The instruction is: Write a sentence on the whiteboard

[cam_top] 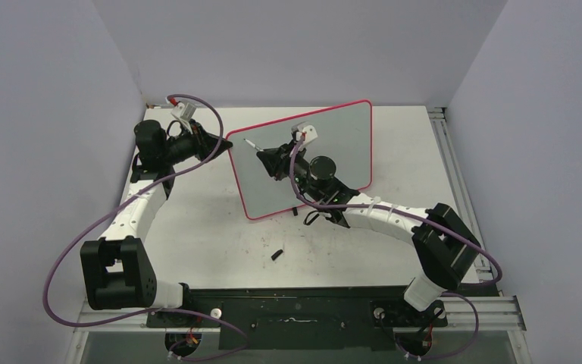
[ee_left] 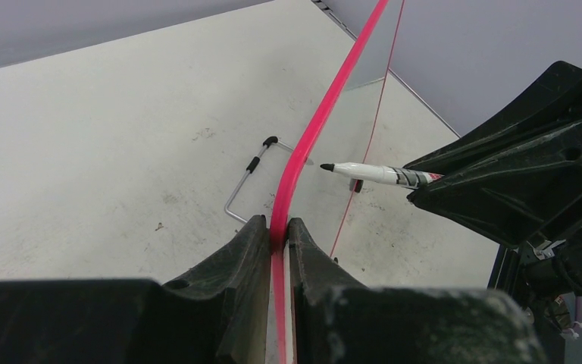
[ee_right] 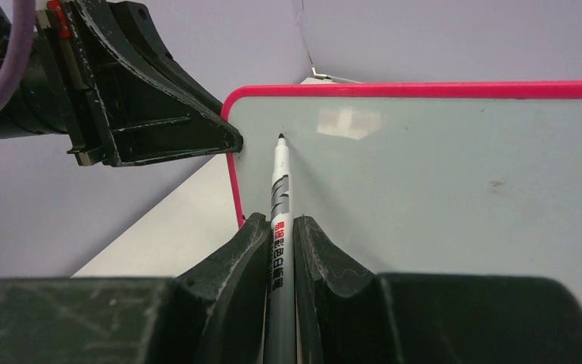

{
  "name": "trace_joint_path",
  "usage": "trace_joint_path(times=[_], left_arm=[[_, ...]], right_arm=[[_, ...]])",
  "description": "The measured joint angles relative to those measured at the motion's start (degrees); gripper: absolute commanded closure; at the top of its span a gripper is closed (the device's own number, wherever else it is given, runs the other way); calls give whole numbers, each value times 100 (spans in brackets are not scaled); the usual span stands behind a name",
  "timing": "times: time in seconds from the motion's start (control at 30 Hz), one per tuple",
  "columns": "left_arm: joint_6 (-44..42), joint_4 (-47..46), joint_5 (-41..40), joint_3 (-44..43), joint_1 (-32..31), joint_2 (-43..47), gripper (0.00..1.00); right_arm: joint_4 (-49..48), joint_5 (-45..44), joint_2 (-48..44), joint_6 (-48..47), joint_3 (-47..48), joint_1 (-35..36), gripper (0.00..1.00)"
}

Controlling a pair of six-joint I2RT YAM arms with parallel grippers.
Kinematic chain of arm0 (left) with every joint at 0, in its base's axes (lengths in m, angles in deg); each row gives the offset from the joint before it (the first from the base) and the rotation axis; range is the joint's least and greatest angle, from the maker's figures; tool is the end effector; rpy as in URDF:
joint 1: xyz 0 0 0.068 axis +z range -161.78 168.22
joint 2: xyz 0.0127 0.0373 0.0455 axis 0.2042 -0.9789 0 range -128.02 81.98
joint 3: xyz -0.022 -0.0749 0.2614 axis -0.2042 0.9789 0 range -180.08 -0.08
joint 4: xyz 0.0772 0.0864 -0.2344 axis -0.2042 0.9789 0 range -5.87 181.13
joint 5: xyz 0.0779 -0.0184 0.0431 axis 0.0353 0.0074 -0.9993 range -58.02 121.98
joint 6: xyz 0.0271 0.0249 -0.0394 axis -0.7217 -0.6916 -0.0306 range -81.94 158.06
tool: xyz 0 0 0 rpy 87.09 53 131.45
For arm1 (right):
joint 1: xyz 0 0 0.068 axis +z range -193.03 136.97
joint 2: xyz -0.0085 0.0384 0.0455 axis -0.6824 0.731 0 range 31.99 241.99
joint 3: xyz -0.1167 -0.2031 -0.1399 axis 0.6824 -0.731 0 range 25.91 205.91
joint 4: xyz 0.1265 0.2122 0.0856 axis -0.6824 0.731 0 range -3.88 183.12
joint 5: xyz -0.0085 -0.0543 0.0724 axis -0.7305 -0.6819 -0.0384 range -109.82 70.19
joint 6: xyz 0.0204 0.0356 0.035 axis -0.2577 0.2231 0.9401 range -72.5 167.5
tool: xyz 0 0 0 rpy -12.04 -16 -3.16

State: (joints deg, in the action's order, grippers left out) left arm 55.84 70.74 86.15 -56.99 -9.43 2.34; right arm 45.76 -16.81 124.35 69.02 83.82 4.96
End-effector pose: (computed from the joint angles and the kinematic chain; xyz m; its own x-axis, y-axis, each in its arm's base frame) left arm 0.3162 -0.0159 0.3183 -0.3912 -0.1950 -0.8994 0.6888 0.5861 -0.4267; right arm 0.2501 0.2804 0.2994 -0.2208 0.3021 -0.9274 -0.7480 0.5577 0.3598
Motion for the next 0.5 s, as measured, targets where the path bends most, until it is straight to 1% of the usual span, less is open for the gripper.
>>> trace_joint_path(times=[0.5], left_arm=[[-22,-44,13,20,0,2,100]], right_arm=[[15,-33,131,-48,127,15,95]])
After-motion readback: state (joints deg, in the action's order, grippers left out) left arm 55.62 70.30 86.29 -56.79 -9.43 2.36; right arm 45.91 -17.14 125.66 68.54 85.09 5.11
